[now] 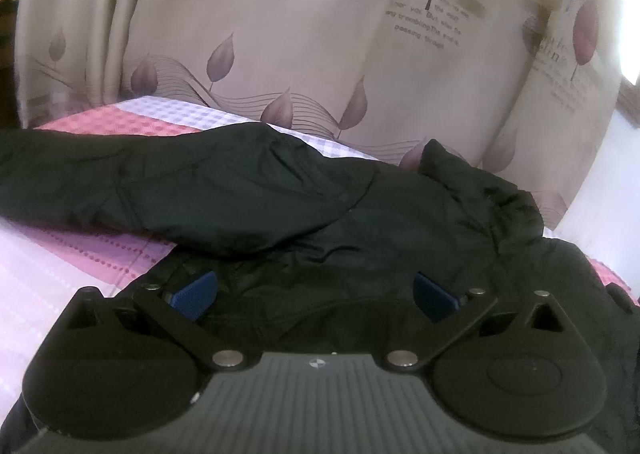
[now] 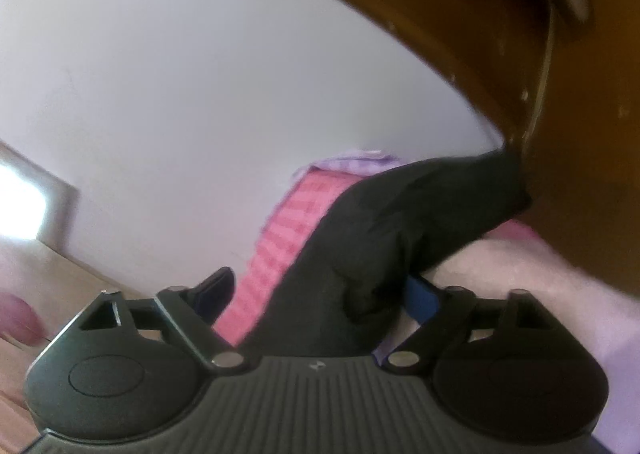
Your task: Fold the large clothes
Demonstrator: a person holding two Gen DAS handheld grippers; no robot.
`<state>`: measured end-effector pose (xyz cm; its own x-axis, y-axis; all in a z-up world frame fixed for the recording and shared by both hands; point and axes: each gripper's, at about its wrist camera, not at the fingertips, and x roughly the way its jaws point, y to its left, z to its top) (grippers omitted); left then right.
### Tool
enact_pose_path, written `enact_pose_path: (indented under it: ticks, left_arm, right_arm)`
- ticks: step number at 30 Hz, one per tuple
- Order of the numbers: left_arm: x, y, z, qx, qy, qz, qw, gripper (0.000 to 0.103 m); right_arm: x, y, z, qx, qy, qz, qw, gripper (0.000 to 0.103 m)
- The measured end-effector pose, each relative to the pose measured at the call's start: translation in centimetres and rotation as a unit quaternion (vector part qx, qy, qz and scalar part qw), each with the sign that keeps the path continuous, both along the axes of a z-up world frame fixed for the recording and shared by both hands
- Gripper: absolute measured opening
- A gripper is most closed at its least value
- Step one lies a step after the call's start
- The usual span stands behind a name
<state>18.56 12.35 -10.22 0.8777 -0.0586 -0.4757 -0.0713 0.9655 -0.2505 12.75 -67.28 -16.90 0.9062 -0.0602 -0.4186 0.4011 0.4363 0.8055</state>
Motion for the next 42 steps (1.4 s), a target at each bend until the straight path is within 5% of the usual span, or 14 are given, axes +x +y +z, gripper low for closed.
enact_pose_path:
  ticks: [2, 5, 10, 14, 19, 26, 29, 31, 32, 34, 38, 40, 42]
  left_arm:
    - [0.0, 0.1, 0.0, -0.002, 0.000, -0.001, 1.0000, 0.103]
    - [0.0, 0.1, -0.1, -0.004, 0.000, -0.002, 1.0000, 0.103]
    - [-0.1, 0.5, -0.2, -0.018, -0.006, -0.003, 0.9998, 0.103]
    - [-0.4, 1.0, -0.2, -0.036, -0.011, -0.002, 0.9993, 0.103]
    - [-0.6, 1.5, -0.2, -0.059, -0.018, 0.006, 0.9981, 0.103]
    - [-0.8, 2.3, -0.3, -0.087, -0.027, 0.016, 0.9957, 0.103]
    - [-0.9, 2.6, -0.4, -0.098, -0.030, 0.017, 0.9946, 0.103]
    - [-1.0, 2.8, -0.4, -0.105, -0.031, 0.018, 0.9938, 0.103]
    - [-1.0, 2.9, -0.5, -0.107, -0.032, 0.018, 0.9936, 0.103]
    - [-1.0, 2.9, -0.5, -0.112, -0.034, 0.019, 0.9930, 0.103]
    - [-1.1, 3.1, -0.6, -0.120, -0.037, 0.020, 0.9919, 0.103]
    - [-1.0, 3.2, -0.6, -0.123, -0.036, 0.020, 0.9916, 0.103]
    - [-1.1, 3.2, -0.7, -0.125, -0.037, 0.020, 0.9912, 0.103]
  right_arm:
    - [1.1, 0.2, -0.7, -0.012, 0.033, 0.012, 0.999, 0.029]
    - [0.9, 0.1, -0.4, 0.001, 0.031, -0.010, 0.999, 0.021]
    - [0.5, 2.0, 4.4, -0.020, -0.056, -0.022, 0.998, 0.019]
    - [2.0, 6.5, 9.5, -0.044, -0.116, 0.035, 0.992, 0.019]
    - [5.6, 16.0, 14.5, -0.073, -0.175, 0.157, 0.969, 0.019]
    - [10.2, 31.4, 14.8, -0.124, -0.185, 0.310, 0.924, 0.019]
    - [11.0, 39.0, 12.7, -0.200, -0.158, 0.380, 0.889, 0.019]
    - [11.1, 43.7, 10.8, -0.288, -0.118, 0.418, 0.853, 0.019]
    - [11.6, 45.8, 9.6, -0.338, -0.092, 0.435, 0.830, 0.019]
    - [10.1, 50.5, 7.1, -0.455, -0.054, 0.467, 0.756, 0.019]
    - [7.9, 54.8, 4.1, -0.571, -0.033, 0.479, 0.666, 0.022]
    - [7.0, 55.1, 3.8, -0.592, -0.034, 0.476, 0.649, 0.022]
    - [7.8, 54.6, 3.8, -0.589, -0.032, 0.476, 0.652, 0.026]
